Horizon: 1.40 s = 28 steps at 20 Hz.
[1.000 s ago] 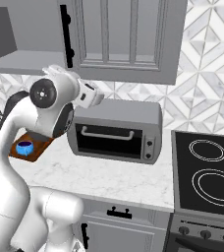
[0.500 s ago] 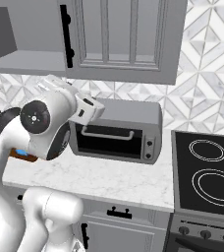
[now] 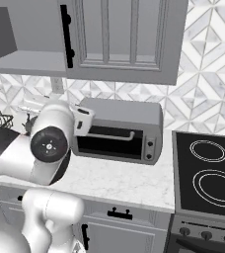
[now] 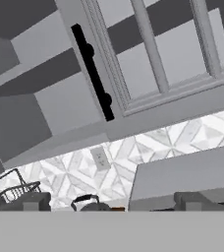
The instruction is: Pick the kettle from the counter and place it on the tray. Then pick the mug from the cabinet and place it on the tray. Then close the cabinet doors.
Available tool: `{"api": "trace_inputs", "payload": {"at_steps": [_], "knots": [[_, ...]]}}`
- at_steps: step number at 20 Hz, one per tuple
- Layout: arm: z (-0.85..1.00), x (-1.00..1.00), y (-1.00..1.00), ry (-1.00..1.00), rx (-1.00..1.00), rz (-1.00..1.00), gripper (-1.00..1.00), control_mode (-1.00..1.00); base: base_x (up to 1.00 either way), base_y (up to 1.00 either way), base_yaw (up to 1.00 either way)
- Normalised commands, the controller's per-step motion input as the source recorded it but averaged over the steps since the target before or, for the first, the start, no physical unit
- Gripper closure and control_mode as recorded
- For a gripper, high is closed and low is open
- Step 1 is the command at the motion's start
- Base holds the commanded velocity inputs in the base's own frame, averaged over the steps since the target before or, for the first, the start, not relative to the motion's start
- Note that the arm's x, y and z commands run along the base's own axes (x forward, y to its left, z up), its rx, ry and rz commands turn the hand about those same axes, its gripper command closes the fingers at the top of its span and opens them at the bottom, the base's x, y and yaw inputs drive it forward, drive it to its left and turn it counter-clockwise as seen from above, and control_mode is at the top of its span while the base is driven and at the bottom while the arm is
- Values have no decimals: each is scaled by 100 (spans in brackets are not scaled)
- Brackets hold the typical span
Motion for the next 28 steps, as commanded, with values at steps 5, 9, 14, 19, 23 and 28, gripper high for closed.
{"api": "trace_inputs", "payload": {"at_steps": [5,9,14,19,23,28], "knots": [[-1,-40,52,-23,-24,60,-100,-100,0,0,0],[0,-32,67,-62,-47,39,-100,-100,0,0,0],[0,-27,64,-77,-51,5,-100,-100,0,0,0],[0,-20,66,-75,-54,-2,-100,-100,0,0,0],[0,-27,75,-67,-58,0,-100,-100,0,0,0],[0,-5,83,-47,-54,0,-100,-100,0,0,0]]}}
